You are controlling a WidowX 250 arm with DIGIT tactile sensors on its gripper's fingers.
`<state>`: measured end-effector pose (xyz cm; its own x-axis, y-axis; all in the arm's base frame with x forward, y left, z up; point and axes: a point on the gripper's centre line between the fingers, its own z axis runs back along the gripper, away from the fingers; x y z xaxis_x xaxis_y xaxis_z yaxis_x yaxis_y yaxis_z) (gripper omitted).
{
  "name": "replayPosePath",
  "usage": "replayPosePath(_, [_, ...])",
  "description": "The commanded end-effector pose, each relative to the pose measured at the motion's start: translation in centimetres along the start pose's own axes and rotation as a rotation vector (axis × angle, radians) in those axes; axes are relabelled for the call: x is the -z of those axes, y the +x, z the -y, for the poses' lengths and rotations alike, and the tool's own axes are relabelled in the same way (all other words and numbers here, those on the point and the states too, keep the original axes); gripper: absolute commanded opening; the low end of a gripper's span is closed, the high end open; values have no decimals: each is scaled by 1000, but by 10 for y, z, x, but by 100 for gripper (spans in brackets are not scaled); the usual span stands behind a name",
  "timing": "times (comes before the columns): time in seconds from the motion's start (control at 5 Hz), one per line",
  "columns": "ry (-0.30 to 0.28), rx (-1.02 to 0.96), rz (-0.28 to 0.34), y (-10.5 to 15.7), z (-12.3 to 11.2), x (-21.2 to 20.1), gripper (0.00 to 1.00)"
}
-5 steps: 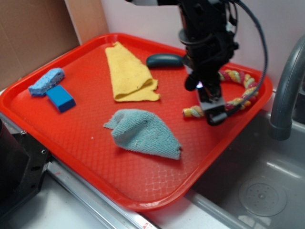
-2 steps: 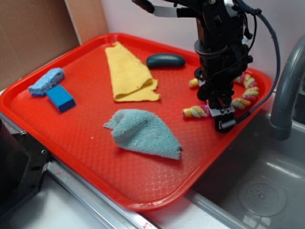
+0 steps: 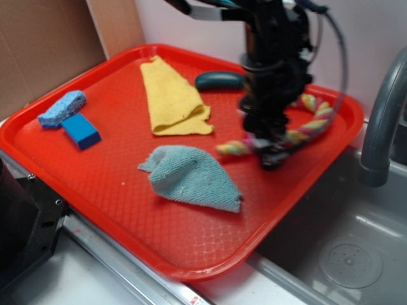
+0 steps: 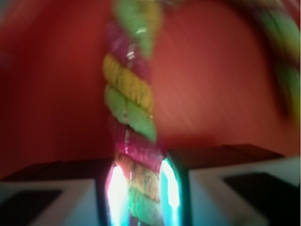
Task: Grab the multicolored rope.
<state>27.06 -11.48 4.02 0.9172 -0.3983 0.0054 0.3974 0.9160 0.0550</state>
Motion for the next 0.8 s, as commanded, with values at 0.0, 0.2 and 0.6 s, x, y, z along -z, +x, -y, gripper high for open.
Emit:
replayPosePath(0.0, [204, -365, 116, -62, -10, -118, 0])
replayPosePath(0.2, [216, -494, 127, -89, -9, -155, 0])
replayPosePath(0.6, [199, -754, 95, -121, -12, -178, 0])
